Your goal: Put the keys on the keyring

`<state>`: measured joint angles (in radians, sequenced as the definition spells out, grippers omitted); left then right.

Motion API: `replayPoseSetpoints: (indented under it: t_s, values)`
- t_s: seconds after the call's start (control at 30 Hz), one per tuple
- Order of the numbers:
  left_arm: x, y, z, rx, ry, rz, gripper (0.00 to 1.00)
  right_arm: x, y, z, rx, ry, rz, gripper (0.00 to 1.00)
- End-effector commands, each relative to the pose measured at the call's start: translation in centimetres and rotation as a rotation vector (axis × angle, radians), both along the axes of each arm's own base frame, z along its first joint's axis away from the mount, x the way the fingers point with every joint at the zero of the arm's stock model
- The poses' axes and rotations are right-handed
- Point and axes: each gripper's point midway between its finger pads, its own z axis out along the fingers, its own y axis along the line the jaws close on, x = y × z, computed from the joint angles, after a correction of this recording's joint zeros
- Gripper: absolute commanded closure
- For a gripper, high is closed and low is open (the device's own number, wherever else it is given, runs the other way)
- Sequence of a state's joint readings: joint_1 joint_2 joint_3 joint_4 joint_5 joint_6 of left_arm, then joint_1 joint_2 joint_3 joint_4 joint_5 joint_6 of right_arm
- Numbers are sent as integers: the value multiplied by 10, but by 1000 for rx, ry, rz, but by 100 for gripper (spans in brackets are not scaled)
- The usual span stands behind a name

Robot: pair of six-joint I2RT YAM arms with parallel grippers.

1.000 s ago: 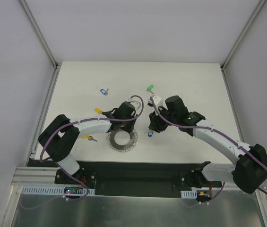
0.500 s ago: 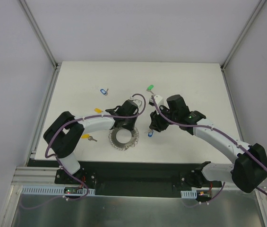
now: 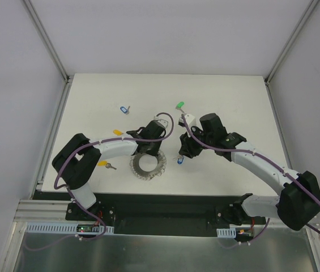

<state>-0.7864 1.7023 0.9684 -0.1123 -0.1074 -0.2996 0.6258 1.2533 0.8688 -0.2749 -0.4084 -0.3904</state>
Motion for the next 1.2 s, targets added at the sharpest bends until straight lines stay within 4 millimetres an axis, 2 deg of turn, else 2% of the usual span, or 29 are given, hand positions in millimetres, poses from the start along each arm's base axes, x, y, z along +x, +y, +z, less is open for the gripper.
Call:
replayPoseSetpoints:
  t_s: [0.0,0.17,0.4,0.6,0.77,1.17]
  values:
    - [6,-13,22,-53,-32,8,81,-1,1,1,16,-5,14,61]
    - [1,-32,39,-89,-64,-12,74,2,-1,3,16,-21,-4,62]
    - [6,-35,36,-83,-73,32,68,4,-4,2,16,-19,-27,62]
    - [5,-37,27,-54,-73,44,71,6,-6,3,18,-22,-39,61]
    - [3,-39,20,-43,-62,46,79,6,-6,3,20,-21,-44,62]
    - [1,-30,12,32,-65,110,76,8,-7,1,21,-19,-48,62]
